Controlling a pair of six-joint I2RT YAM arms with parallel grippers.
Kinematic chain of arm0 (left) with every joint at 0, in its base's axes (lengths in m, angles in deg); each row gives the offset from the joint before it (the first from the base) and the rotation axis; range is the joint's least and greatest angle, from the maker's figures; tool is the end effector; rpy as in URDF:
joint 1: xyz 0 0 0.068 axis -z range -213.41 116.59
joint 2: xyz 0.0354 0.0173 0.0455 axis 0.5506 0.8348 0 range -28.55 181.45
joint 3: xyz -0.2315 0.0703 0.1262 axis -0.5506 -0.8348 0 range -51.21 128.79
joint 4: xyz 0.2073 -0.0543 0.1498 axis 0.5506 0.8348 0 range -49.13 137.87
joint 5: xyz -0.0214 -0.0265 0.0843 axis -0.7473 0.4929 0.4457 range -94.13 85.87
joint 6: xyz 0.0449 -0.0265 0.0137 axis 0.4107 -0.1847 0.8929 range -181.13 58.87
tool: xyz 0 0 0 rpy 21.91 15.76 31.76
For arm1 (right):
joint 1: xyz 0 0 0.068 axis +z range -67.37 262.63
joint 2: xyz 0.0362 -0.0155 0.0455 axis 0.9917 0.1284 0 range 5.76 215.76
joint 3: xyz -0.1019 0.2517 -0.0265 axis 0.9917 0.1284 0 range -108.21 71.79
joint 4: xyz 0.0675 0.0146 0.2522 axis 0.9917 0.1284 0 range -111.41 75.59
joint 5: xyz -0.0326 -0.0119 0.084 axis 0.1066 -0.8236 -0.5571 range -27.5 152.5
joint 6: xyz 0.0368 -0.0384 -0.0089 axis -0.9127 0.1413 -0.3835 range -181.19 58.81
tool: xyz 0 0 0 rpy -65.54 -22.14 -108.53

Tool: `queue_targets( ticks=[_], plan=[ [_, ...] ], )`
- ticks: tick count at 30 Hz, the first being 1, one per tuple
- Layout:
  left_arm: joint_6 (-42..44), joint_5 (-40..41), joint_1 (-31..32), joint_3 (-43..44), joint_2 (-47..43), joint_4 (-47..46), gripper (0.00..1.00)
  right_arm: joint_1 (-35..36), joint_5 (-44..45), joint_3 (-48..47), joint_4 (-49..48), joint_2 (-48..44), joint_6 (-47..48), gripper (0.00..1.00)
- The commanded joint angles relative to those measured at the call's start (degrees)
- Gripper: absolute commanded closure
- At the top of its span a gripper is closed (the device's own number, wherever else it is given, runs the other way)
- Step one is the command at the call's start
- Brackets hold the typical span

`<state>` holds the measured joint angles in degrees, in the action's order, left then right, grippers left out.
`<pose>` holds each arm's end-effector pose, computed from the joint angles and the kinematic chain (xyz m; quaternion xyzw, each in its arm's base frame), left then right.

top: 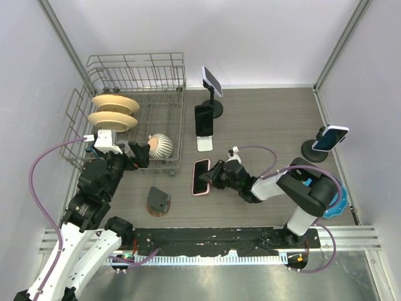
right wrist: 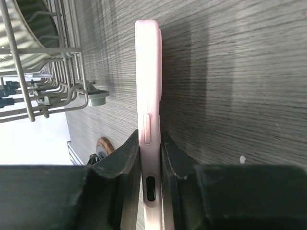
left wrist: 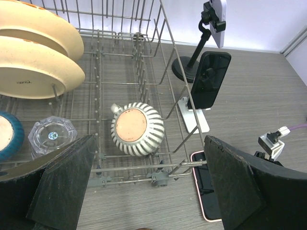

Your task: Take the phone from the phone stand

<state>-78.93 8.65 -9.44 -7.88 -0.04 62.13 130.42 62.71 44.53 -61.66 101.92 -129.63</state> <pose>0.1106 -0.0404 0.3481 -0.0342 0.7440 -0.1585 0.6482 0.1940 0.2139 0.1165 0.1550 0.8460 0.4324 0.2708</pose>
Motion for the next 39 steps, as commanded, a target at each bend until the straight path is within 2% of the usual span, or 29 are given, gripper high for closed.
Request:
queue_targets(
  ticks=[1,4,7,18,21,23,26,28,33,39],
  plan=[
    [-0.2,-0.7,-0.3,0.0,-0.1,-2.7,0.0,1.3,4.4,-0.3,1.9,-2.3,0.7,0.72],
    [-0.3,-1.0,-0.3,-0.1,0.1,-2.8,0.0,1.9,6.6,0.1,6.6,-4.9,2.1,0.64],
    [-0.3,-1.4,-0.3,0.0,0.2,-2.6,0.0,2.6,8.1,1.1,9.7,-7.0,3.0,0.59],
    [-0.6,-1.6,-0.4,0.0,0.3,-2.7,0.0,5.1,11.7,2.6,20.9,-14.6,6.8,0.54],
    [-0.6,-1.6,-0.4,0.0,0.2,-2.5,0.0,5.3,14.0,2.7,25.1,-17.5,8.3,0.46],
    [-0.5,-1.4,-0.5,0.0,0.2,-2.4,0.0,5.4,16.2,2.6,28.9,-19.5,9.6,0.36],
    [-0.5,-1.2,-0.4,0.0,0.0,-2.4,0.0,5.6,19.0,1.0,34.3,-24.0,15.4,0.23],
    [-0.5,-1.0,-0.5,0.0,-0.4,-2.4,0.0,5.7,18.8,-0.3,35.9,-27.4,24.1,0.17],
    [-0.4,-0.4,-0.9,0.0,-1.1,-2.4,0.0,7.7,10.0,-5.2,35.8,-31.2,42.9,0.13],
    [-0.3,0.9,-1.2,-0.2,-1.6,-2.4,0.0,12.4,1.0,-14.1,33.2,-26.1,56.1,0.07]
  ],
)
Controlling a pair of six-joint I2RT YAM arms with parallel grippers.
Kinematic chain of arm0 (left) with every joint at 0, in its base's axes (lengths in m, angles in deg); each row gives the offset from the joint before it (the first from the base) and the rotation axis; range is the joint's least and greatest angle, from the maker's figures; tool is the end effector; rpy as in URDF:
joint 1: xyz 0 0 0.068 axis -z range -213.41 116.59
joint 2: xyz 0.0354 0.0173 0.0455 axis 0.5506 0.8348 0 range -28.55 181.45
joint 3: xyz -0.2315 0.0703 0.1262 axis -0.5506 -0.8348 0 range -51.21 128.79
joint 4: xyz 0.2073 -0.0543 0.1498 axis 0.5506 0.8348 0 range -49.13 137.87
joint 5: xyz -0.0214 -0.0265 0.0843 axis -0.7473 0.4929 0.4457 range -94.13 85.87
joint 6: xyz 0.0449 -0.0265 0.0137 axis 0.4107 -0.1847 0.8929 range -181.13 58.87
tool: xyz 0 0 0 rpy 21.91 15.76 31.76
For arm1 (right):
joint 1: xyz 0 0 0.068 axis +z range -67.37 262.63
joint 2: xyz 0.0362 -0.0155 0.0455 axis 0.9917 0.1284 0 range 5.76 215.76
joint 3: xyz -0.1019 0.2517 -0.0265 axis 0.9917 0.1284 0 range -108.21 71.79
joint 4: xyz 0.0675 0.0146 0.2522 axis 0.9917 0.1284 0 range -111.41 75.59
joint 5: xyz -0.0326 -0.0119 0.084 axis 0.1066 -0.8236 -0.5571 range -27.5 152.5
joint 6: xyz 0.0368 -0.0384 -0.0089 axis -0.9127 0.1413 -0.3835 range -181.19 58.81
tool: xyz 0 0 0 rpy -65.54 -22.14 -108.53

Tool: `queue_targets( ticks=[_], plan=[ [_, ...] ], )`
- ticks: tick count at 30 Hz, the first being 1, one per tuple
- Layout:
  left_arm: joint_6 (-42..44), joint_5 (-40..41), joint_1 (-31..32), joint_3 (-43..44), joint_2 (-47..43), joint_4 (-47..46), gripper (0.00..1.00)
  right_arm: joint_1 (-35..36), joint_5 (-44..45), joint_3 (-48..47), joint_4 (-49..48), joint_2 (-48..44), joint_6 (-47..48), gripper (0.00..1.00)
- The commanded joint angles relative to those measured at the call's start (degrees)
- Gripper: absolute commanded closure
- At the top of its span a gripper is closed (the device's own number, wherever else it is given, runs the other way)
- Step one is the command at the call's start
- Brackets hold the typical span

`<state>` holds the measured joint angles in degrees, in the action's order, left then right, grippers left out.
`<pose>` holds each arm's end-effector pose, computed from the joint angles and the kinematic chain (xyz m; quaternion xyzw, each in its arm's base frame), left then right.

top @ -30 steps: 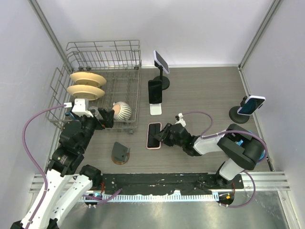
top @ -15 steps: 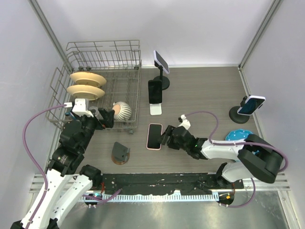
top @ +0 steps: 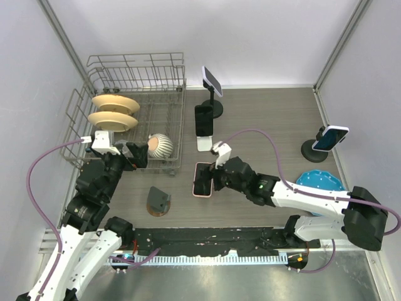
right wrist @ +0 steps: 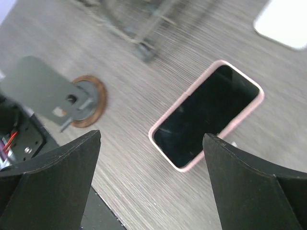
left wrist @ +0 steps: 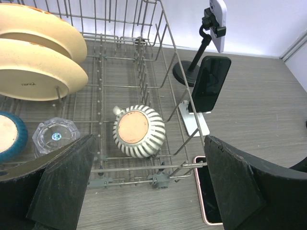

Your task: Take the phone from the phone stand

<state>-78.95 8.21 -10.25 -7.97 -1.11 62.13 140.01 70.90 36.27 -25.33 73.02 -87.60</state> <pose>0.1072 -0.0375 0.3493 -0.0380 0.7383 -0.1596 0.6543 0.1415 0.2116 0.2282 -0.1916 0.8331 0.2972 0.4252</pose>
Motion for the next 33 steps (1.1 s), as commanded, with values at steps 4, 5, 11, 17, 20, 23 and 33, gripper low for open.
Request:
queue_targets(
  ticks=[4,5,11,17,20,23,33],
  plan=[
    [-0.1,2.1,-0.4,-0.2,-0.8,-2.4,0.0,7.3,-12.2,-13.5,-4.4,8.7,19.8,0.05],
    [-0.1,2.2,-0.4,-0.2,-0.9,-2.4,0.0,8.0,-13.0,-14.6,-4.6,10.8,21.5,0.04],
    [-0.1,3.1,-0.5,-0.4,-1.5,-2.5,0.0,12.0,-15.5,-23.2,-4.7,18.9,25.5,0.03],
    [-0.1,3.4,-0.5,-0.5,-2.2,-2.8,0.0,14.5,-15.3,-29.1,-4.2,26.2,27.7,0.03],
    [-0.1,3.4,-0.6,-0.4,-2.3,-2.8,0.0,15.5,-14.3,-31.0,-4.1,28.8,28.3,0.03],
    [-0.1,3.6,-0.6,-0.5,-2.7,-2.8,0.0,16.2,-13.0,-32.1,-4.5,30.6,28.4,0.03],
    [-0.1,3.8,-0.7,-0.5,-3.2,-2.9,0.0,18.3,-3.4,-32.8,-9.0,35.0,27.9,0.02]
  ],
)
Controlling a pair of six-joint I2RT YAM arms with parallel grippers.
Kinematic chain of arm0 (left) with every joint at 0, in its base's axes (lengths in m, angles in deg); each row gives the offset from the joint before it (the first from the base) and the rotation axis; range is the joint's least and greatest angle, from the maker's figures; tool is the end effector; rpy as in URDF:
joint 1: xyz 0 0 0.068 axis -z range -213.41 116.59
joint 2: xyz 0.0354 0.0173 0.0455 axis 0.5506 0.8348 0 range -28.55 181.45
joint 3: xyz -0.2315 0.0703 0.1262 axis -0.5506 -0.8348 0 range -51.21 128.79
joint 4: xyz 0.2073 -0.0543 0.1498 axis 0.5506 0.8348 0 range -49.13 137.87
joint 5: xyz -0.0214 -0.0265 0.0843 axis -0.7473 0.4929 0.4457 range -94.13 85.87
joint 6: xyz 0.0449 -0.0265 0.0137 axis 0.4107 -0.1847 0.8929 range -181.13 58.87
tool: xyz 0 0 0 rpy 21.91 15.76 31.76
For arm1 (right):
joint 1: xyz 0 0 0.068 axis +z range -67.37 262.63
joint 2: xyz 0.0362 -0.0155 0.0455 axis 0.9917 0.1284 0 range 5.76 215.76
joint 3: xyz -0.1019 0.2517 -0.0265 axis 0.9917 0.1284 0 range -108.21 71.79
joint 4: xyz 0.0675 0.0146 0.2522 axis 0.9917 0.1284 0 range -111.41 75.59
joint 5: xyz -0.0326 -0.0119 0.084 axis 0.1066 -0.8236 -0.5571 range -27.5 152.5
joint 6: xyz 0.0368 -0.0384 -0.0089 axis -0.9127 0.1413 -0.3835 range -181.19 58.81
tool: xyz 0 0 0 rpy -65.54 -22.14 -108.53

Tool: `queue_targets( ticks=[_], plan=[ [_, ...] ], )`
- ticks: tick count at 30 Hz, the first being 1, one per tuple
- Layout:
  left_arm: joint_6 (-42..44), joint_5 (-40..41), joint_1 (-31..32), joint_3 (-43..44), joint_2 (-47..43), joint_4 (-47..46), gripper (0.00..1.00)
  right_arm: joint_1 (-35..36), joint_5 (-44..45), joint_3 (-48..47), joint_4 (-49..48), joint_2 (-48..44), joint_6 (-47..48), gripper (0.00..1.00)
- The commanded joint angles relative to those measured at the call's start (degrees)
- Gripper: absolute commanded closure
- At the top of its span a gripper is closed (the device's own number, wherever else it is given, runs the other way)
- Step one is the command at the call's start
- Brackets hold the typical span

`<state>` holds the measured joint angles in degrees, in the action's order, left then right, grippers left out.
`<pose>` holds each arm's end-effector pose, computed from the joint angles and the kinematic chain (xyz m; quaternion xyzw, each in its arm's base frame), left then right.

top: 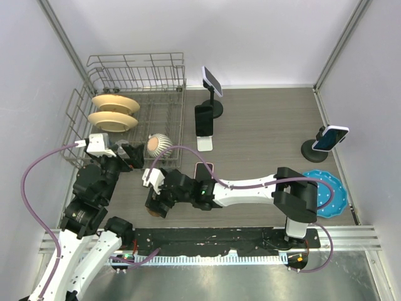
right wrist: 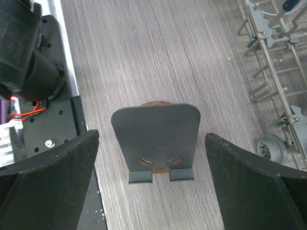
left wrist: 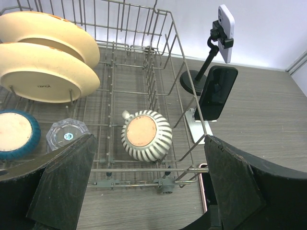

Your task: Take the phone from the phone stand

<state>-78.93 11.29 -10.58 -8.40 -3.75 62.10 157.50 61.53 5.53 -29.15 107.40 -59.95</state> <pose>0.0985 -0.0311 0.3510 -0.0605 0.7235 -0.1449 0.6723 0.1049 0.3911 0.2283 -0.5308 0.6709 0.3160 0.4101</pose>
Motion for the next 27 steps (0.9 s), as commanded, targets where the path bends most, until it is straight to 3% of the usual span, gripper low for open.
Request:
queue_targets(
  ticks=[1,6,18,24,27],
  plan=[
    [0.0,0.8,-0.3,-0.2,-0.5,-2.9,0.0,0.8,6.5,-1.9,-5.5,0.8,0.2,0.02],
    [-0.2,0.5,-0.3,-0.2,-0.5,-3.0,0.0,1.1,9.2,-1.3,-6.8,2.0,-0.3,0.02],
    [-0.1,0.1,-0.3,-0.3,-0.7,-3.1,0.0,1.7,6.0,-2.3,-6.2,5.3,-1.0,0.05],
    [-0.1,0.0,-0.4,-0.4,-1.0,-3.0,0.0,2.2,6.2,-2.4,-6.2,5.8,-1.1,0.14],
    [-0.1,0.1,-0.4,-0.4,-1.1,-3.0,0.0,2.4,5.5,-2.4,-5.9,5.3,-1.1,0.26]
  ],
)
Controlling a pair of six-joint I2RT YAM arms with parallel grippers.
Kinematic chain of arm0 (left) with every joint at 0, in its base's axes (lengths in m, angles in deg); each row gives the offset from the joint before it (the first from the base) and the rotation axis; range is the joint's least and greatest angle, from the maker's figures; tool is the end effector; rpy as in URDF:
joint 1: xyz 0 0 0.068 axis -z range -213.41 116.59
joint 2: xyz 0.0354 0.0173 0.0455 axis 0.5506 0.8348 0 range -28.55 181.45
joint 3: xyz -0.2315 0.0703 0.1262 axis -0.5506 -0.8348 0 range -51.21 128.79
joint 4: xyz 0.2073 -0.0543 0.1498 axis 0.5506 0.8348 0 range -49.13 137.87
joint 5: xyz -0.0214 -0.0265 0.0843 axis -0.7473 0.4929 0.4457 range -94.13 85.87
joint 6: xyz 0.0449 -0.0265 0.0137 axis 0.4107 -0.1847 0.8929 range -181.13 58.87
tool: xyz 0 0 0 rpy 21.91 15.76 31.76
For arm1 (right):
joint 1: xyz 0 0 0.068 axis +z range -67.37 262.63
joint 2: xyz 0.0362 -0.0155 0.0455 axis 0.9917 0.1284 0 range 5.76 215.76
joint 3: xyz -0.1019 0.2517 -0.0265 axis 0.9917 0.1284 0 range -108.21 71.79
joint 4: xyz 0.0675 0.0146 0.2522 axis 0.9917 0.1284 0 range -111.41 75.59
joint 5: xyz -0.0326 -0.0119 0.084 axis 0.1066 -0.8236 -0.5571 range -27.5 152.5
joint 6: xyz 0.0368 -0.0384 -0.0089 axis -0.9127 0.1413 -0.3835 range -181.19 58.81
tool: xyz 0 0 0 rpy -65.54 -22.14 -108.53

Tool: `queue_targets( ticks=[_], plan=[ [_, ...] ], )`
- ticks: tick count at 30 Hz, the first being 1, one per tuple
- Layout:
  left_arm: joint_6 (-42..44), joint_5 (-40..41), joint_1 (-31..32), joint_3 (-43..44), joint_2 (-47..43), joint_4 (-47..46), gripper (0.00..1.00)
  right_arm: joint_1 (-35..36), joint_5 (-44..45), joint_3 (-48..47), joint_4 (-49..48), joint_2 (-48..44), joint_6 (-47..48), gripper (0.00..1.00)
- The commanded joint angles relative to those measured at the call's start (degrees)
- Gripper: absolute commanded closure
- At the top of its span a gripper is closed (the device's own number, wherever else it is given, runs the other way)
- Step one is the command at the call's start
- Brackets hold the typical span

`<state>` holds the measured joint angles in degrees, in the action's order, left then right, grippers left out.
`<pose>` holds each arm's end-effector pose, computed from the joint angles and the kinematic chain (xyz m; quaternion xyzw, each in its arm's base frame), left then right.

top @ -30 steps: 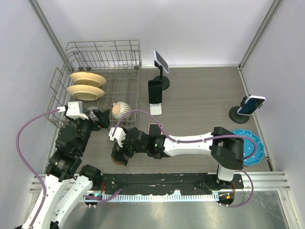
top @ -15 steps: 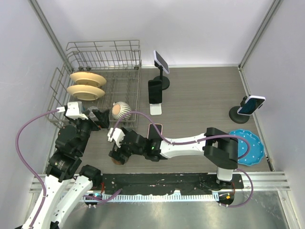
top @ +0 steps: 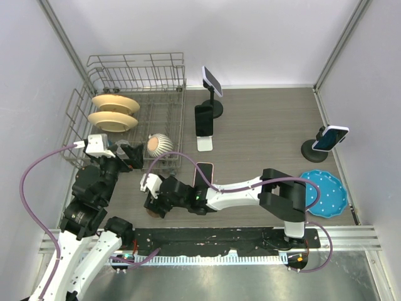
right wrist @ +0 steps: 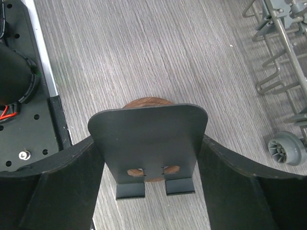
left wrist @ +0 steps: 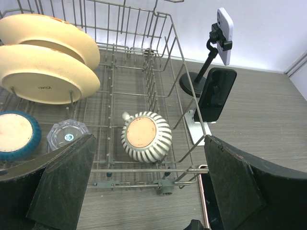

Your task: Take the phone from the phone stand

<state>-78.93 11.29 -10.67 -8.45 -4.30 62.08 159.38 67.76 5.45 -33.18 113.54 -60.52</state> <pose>0.0965 -0.0301 0.3516 -0.0617 0.7203 -0.1459 0.6753 0.0991 0.4073 0.1936 -0.5221 0.6884 0.2781 0.4198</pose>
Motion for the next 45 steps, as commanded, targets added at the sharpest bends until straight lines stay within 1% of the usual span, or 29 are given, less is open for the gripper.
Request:
queue_targets(
  ticks=[1,2,3,5,6,10,12,16,17,19,20,21,24,28,29,31,32,34,35,36,37,38,39,42,43,44,45],
  plan=[
    [-0.1,0.1,-0.3,-0.3,-0.7,-2.9,0.0,0.7,-1.2,-2.3,-1.7,-1.1,-0.6,0.28],
    [-0.1,0.1,-0.3,-0.3,-0.6,-2.9,0.0,0.7,-1.4,-2.2,-1.5,-1.9,-0.6,0.33],
    [-0.1,0.1,-0.4,-0.3,-0.7,-2.9,0.0,0.9,-1.5,-2.1,-1.2,-2.3,-0.6,0.41],
    [-0.1,0.2,-0.3,-0.3,-0.7,-3.0,0.0,0.9,-1.4,-1.6,-0.8,-3.4,-0.6,0.48],
    [-0.1,0.1,-0.3,-0.3,-0.8,-2.9,0.0,0.9,-1.5,-1.2,-0.7,-4.6,-0.6,0.54],
    [-0.1,0.1,-0.3,-0.3,-0.9,-3.0,0.0,0.9,-2.4,-0.2,1.1,-8.5,-2.4,0.67],
    [-0.1,0.2,-0.3,-0.3,-0.9,-2.8,0.0,0.9,-3.5,-0.1,4.0,-10.5,-2.9,0.73],
    [-0.1,0.3,-0.3,-0.2,-1.0,-2.8,0.0,1.0,-2.2,0.9,9.4,-17.9,-4.5,0.78],
    [-0.1,0.3,-0.4,-0.3,-1.0,-2.8,0.0,1.0,-1.2,0.9,13.2,-19.0,-4.8,0.78],
    [-0.1,0.1,-0.3,-0.3,-1.0,-2.9,0.0,0.9,2.5,1.0,17.1,-22.4,-5.4,0.79],
    [-0.1,0.0,-0.3,-0.3,-1.0,-3.0,0.0,0.6,3.9,0.7,21.4,-23.7,-5.8,0.79],
    [-0.1,0.0,-0.3,-0.2,-1.0,-2.9,0.0,0.3,6.8,0.6,23.4,-24.6,-6.5,0.79],
    [-0.2,-0.1,-0.3,-0.2,-1.0,-2.9,0.0,-1.9,11.2,1.0,30.4,-29.2,-9.0,0.79],
    [-0.2,-0.3,-0.4,-0.1,-1.2,-2.8,0.0,-8.4,12.4,2.7,35.7,-35.4,-12.2,0.79],
    [-0.2,-0.4,-0.3,0.0,-1.2,-2.8,0.0,-13.0,12.4,3.7,37.0,-36.3,-12.9,0.79],
    [-0.2,-0.4,-0.3,0.0,-1.2,-2.7,0.0,-17.9,12.8,4.4,37.9,-39.1,-13.9,0.81],
    [-0.2,-0.5,-0.3,0.0,-1.2,-2.8,0.0,-22.7,13.0,4.9,38.2,-39.9,-14.0,0.82],
    [-0.2,-0.7,-0.3,0.0,-1.2,-2.7,0.0,-28.1,13.6,5.1,38.1,-40.7,-13.4,0.82],
    [-0.3,-0.9,-0.4,-0.1,-1.1,-2.6,0.0,-30.5,14.2,5.3,36.7,-40.6,-13.1,0.82],
    [-0.4,-1.0,-0.3,-0.1,-1.0,-2.6,0.0,-35.0,15.0,5.3,35.6,-40.4,-12.4,0.82],
    [-0.4,-1.1,-0.3,0.0,-1.1,-2.5,0.0,-36.9,15.7,5.3,34.4,-39.3,-11.8,0.82],
    [-0.5,-1.4,-0.3,0.0,-1.1,-2.6,0.0,-39.3,15.9,5.4,30.8,-38.7,-11.6,0.82],
    [-0.4,-1.4,-0.3,0.0,-1.0,-2.7,0.0,-43.2,15.9,5.4,28.8,-37.7,-11.7,0.82],
    [-0.5,-1.4,-0.3,0.0,-1.0,-2.6,0.0,-50.7,14.9,4.4,20.7,-32.0,-12.4,0.83],
    [-0.5,-1.5,-0.4,0.0,-0.9,-2.7,0.0,-52.0,15.0,3.5,18.5,-28.5,-13.0,0.82],
    [-0.4,-1.5,-0.3,-0.1,-0.8,-2.5,0.0,-53.1,15.0,3.0,13.9,-26.7,-13.1,0.83],
    [-0.5,-1.5,-0.3,-0.1,-0.7,-2.5,0.0,-54.4,14.9,2.3,12.1,-24.8,-13.4,0.83]
  ],
)
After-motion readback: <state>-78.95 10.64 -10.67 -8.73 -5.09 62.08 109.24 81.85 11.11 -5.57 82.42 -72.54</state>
